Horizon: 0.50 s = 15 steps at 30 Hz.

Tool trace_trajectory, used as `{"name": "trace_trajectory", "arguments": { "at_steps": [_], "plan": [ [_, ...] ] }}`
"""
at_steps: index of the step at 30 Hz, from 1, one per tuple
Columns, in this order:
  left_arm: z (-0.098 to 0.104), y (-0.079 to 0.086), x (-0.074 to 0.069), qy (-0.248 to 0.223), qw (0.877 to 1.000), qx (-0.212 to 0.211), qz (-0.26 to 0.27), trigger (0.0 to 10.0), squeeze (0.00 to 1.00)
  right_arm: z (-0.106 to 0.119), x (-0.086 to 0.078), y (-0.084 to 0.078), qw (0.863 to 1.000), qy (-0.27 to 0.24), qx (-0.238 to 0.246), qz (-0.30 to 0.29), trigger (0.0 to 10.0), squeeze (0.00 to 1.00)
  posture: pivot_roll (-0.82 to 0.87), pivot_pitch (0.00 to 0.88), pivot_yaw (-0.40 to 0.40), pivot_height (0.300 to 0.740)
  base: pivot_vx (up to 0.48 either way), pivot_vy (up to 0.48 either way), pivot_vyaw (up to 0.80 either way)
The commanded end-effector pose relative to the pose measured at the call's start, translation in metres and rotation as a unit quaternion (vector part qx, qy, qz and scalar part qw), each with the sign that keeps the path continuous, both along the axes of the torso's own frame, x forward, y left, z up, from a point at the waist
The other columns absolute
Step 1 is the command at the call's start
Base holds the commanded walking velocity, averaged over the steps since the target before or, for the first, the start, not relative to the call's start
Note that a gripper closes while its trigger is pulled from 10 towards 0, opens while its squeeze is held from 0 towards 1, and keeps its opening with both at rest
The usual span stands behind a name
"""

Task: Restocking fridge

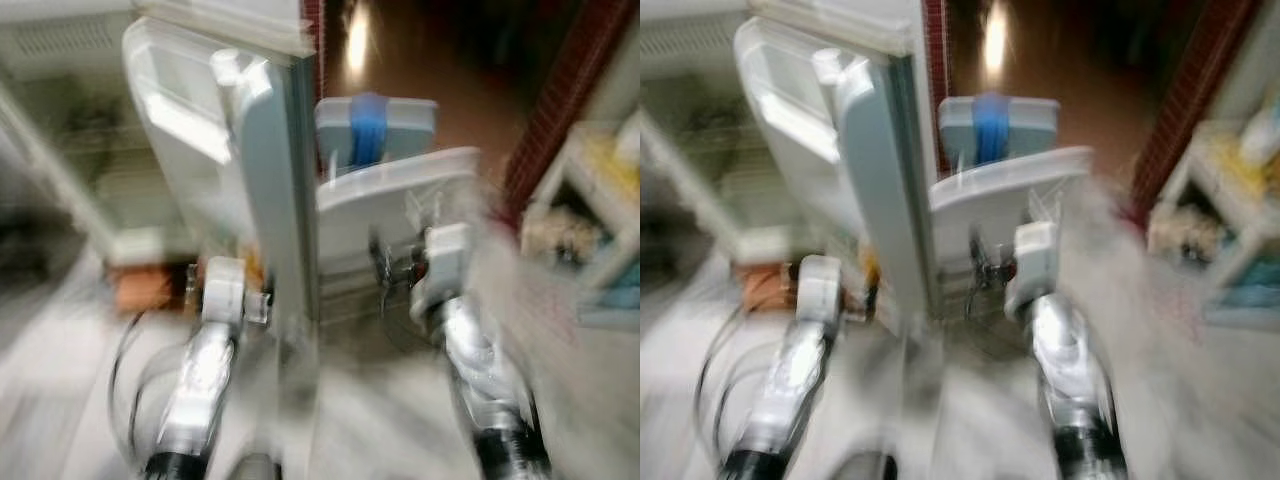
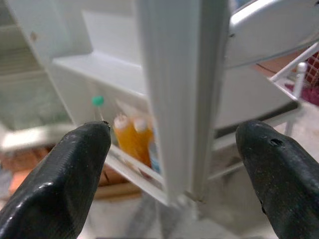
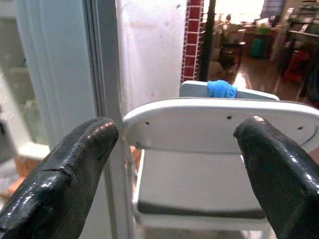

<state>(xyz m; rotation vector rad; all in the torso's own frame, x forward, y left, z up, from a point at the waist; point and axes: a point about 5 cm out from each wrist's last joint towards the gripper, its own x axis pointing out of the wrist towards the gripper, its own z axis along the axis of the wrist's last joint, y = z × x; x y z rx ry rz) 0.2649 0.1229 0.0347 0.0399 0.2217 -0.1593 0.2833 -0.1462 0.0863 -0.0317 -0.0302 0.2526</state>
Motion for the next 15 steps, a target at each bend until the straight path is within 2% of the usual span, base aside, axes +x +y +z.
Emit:
{"name": "trace_trajectory", "arguments": {
  "at_steps": [1, 8, 13, 15],
  "plan": [
    [0.01, 0.009, 0.007, -0.023, 1.0, 0.013, 0.012, 10.0, 0.0, 0.009, 0.006, 0.007, 1.0, -0.017, 0.008, 0.007, 10.0, 0.0, 0.0, 0.0, 0.043, 0.74, 0.0, 0.0, 0.8],
    [0.014, 0.014, 0.009, -0.036, 0.999, 0.011, 0.018, 10.0, 0.0, 0.01, 0.007, 0.007, 1.0, -0.02, 0.011, 0.002, 10.0, 0.0, 0.0, 0.0, 0.039, 0.74, 0.0, 0.0, 0.71],
    [0.018, 0.018, 0.009, -0.049, 0.999, 0.012, 0.021, 10.0, 0.0, 0.008, 0.006, 0.005, 1.0, -0.02, 0.006, -0.004, 10.0, 0.0, 0.01, 0.007, 0.039, 0.74, 0.0, 0.0, 0.0],
    [0.021, 0.02, 0.01, -0.058, 0.998, 0.012, 0.026, 10.0, 0.0, 0.007, 0.005, 0.001, 1.0, -0.02, 0.001, -0.011, 10.0, 0.0, 0.01, 0.019, 0.036, 0.74, 0.259, 0.0, 0.0]
  ]
}}
